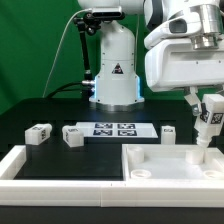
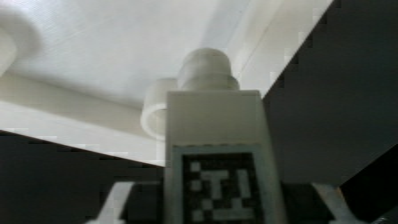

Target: Assemble one leg

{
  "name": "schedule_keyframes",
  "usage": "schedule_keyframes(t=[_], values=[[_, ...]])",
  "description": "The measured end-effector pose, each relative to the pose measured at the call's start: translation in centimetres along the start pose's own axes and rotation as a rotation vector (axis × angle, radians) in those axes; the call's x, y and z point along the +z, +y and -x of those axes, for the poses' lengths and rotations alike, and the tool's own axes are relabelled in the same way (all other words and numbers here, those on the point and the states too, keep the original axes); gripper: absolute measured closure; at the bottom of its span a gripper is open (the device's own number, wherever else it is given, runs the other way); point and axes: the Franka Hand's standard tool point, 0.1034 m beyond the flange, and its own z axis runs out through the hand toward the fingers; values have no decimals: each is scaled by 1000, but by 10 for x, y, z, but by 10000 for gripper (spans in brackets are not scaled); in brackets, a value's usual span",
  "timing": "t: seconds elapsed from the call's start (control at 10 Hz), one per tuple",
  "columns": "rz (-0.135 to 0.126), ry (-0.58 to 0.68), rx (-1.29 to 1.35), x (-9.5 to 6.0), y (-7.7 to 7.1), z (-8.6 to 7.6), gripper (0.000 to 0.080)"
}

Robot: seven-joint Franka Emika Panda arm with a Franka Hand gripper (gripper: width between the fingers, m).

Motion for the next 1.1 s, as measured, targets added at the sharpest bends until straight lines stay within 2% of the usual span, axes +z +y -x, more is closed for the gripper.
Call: schedule_keyframes(t=[0.2, 0.3, 0.6, 0.7, 0.8, 1.1], values=[[7, 0, -24, 1, 9, 2, 509], [4, -9, -27, 4, 16, -8, 509], [-9, 9, -18, 25, 21, -39, 509], [-12, 13, -19, 27, 20, -49, 509], [-13, 17, -20, 28, 20, -52, 509], [-12, 21, -14, 40, 20, -43, 509]])
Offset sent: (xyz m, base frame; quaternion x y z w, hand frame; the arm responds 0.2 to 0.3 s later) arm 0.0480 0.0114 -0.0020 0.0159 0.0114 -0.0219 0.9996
